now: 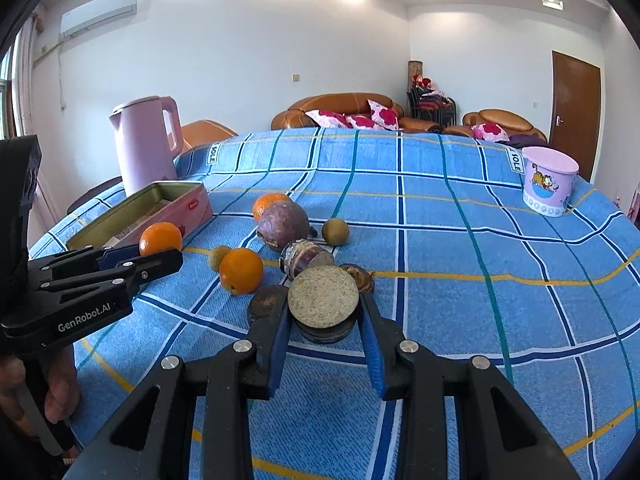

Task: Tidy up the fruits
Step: 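Carry the orange and the cut brown fruit over the open tin box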

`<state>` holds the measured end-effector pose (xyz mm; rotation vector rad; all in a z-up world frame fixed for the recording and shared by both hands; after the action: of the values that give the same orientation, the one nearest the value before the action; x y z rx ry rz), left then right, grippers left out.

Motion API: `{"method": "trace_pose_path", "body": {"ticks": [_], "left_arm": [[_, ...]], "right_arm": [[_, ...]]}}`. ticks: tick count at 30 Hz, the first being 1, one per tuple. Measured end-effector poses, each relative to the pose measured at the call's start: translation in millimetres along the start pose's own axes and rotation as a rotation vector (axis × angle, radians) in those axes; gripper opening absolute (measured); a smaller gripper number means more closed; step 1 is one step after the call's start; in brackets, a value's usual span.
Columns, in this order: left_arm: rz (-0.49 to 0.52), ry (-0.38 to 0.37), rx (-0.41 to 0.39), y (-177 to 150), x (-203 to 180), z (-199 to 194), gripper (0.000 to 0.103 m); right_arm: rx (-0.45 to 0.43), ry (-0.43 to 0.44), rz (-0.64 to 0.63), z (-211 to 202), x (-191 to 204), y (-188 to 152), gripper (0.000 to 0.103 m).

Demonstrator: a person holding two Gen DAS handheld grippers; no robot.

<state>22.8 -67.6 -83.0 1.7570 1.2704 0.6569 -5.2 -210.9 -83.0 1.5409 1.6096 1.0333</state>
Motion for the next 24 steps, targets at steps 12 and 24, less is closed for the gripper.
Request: {"method": "trace_pose_path", "body": {"ticks": [12,24], "left_arm": [[-0.009,0.023,-0.063,2,2,-11,0.033],[0.003,0.047,-0.123,2,0,-22,0.033]], "right_arm": [[-0.071,-0.01,0.005,-11,-1,1,0.036],[-0.111,-0.005,0.004,-18,-2,2,0.036]]}}
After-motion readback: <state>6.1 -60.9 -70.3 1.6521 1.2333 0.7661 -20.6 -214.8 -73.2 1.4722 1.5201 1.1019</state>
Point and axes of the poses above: each gripper's, at about its wrist camera, not at the fingertips, and z roughly the way its jaws point, x to its left, y to its top, the point moved 3 cm from there along z, roughly the way its jaws point, and after that the axes turned 6 degrees about -x, right-handed, at the moved point
